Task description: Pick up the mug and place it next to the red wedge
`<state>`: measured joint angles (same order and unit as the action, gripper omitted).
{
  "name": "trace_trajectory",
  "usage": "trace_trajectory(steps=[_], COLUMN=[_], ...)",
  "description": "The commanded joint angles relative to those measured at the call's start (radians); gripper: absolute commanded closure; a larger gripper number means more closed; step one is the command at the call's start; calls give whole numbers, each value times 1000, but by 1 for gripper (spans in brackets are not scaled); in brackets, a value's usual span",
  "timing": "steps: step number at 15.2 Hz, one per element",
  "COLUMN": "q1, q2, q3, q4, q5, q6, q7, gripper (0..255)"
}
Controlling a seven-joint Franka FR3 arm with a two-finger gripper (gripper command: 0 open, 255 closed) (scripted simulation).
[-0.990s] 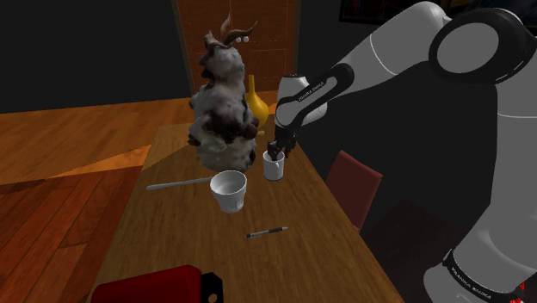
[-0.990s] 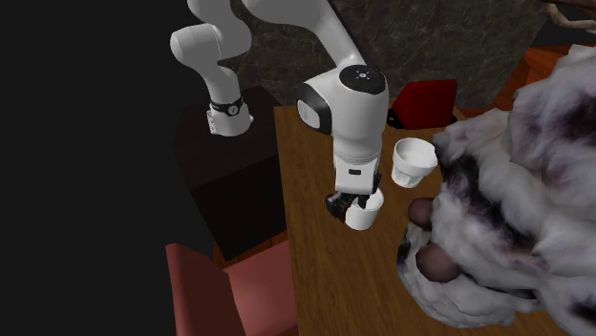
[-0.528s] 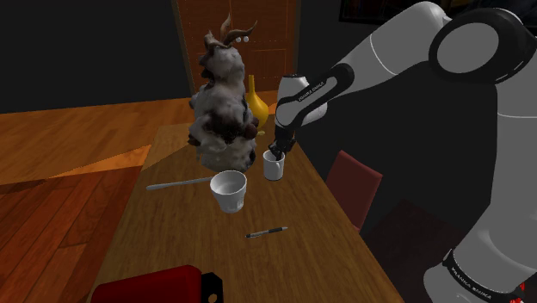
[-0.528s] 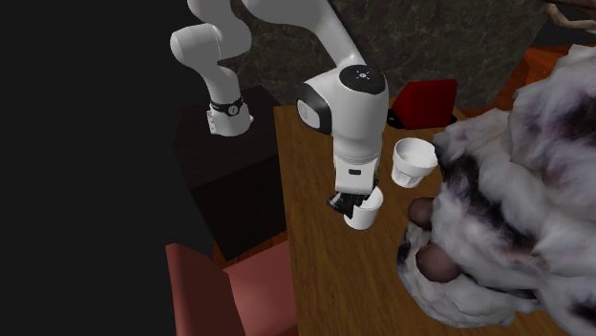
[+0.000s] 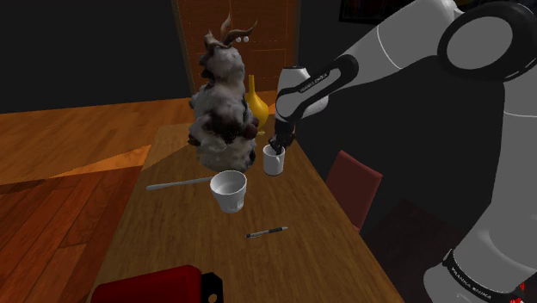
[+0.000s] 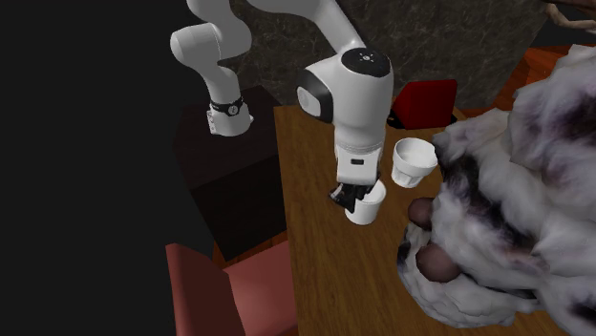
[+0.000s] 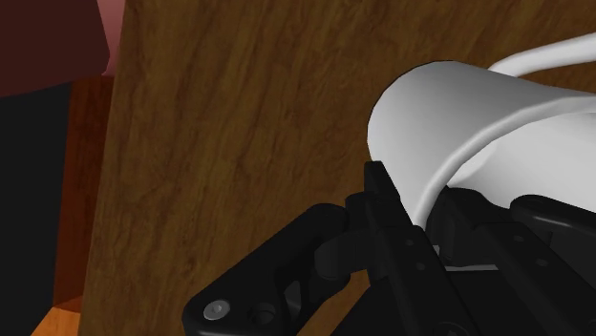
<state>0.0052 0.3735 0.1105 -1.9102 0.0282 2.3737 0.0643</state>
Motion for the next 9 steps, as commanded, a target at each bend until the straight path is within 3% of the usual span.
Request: trace_trajectory(steps=[1, 9], q1=[0, -2], q2=[-17, -72], q3=[1, 3], q4=[5, 41], q5=[1, 5], q6=[-22, -112], q7=[1, 3], gripper=[255, 255])
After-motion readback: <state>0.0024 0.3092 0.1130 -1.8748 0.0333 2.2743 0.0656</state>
